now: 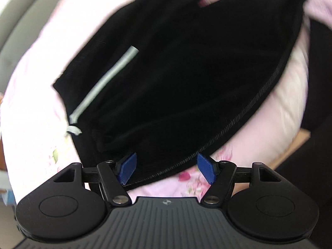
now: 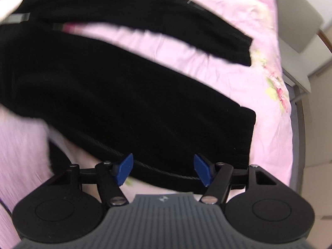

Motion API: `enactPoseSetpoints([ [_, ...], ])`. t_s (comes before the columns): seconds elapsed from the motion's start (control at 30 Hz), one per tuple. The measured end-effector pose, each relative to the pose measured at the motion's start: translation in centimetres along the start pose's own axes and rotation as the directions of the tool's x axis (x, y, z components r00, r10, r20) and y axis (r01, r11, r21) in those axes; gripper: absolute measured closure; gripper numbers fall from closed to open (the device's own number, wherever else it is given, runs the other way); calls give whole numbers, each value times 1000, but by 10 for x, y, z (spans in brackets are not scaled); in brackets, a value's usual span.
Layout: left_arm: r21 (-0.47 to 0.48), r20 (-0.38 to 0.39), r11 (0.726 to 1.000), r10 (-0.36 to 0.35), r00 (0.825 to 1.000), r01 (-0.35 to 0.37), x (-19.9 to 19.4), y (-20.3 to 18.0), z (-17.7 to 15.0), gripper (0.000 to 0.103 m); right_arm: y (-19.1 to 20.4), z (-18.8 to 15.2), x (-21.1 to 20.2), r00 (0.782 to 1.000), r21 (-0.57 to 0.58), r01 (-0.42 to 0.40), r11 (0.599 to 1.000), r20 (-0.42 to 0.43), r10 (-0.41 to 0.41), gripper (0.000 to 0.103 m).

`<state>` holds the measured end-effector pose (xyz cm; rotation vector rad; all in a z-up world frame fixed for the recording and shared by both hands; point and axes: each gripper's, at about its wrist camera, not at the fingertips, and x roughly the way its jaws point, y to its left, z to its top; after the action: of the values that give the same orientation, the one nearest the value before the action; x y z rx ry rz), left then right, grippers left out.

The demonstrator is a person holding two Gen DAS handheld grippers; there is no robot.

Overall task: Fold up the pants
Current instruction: 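Grasp the black pants waistband with the left tool while the right tool grasps the other waistband edge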

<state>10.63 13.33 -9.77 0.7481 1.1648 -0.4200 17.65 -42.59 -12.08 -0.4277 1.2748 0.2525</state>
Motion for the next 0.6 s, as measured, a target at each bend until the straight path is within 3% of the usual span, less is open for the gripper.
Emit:
enactPoseSetpoints([
  [0.1, 94, -51, 995, -37, 998, 41, 11, -9, 2, 23, 1, -2, 11, 999, -91, -30, 995, -46, 26, 41],
  [0.13, 189, -81, 979, -63, 995, 78, 15, -13, 1, 23, 4, -3, 15, 998, -123, -35, 992, -56, 28, 41],
  [0.23, 299, -119, 952, -27, 993, 62, 27, -25, -4, 23, 9, -4, 29, 994, -187, -68, 980, -94, 51, 41],
  [0.4, 343, -130, 939, 16, 991, 30, 49, -29, -4, 19, 15, -6, 49, 992, -222, -71, 973, -113, 47, 39],
  [0.5, 407, -151, 913, 71, 986, -3, 66, -39, -5, 19, 20, -8, 56, 994, -235, -57, 970, -107, 33, 37],
  [0.6, 400, -151, 916, 92, 984, -24, 78, -40, -7, 14, 25, -13, 59, 996, -239, -35, 970, -88, 15, 38],
])
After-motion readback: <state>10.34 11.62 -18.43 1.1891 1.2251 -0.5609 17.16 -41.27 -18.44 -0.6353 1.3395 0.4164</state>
